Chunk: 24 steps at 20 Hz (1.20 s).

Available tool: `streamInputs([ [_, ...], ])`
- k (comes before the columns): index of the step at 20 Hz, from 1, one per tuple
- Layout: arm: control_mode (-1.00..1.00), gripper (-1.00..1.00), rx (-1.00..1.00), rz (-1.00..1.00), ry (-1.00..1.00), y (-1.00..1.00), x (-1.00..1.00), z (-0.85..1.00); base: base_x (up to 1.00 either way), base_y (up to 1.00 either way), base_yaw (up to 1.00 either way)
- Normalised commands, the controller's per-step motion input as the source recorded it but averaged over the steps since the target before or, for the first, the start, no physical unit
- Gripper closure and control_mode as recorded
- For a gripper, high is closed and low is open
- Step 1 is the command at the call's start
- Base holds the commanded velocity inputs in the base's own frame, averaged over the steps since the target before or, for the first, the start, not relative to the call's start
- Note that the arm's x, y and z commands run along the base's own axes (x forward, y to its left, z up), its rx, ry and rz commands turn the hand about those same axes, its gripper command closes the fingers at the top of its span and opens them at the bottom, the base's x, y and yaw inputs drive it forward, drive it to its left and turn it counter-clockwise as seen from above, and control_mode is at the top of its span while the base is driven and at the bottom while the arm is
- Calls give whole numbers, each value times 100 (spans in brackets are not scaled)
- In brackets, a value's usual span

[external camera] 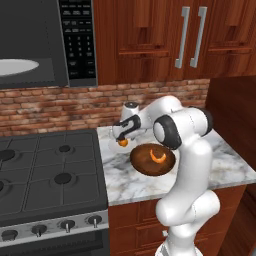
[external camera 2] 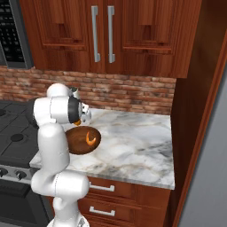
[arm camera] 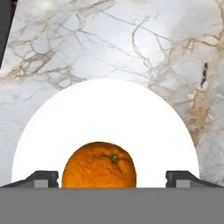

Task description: Remove the tangerine from the bowl and place it on the small plate. Then place the bowl with only the shrimp in the microwave, close the door, and press the start button to microwave the shrimp.

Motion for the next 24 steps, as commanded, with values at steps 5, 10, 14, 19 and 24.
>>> streamInputs([
  [5, -100, -100, 0, -7, -21, 0, -32, 74, 0, 0, 0],
  [10, -100, -100, 0, -9, -17, 0, -63, 42, 0, 0, 0],
  [14, -100, -100, 0, -5, -1, 0, -71, 1, 0, 0, 0],
  [19, -100, -100, -5, -4, 0, 0, -69, 0, 0, 0, 0],
  [24, -100, -100, -6, -6, 3, 0, -59, -5, 0, 0, 0],
])
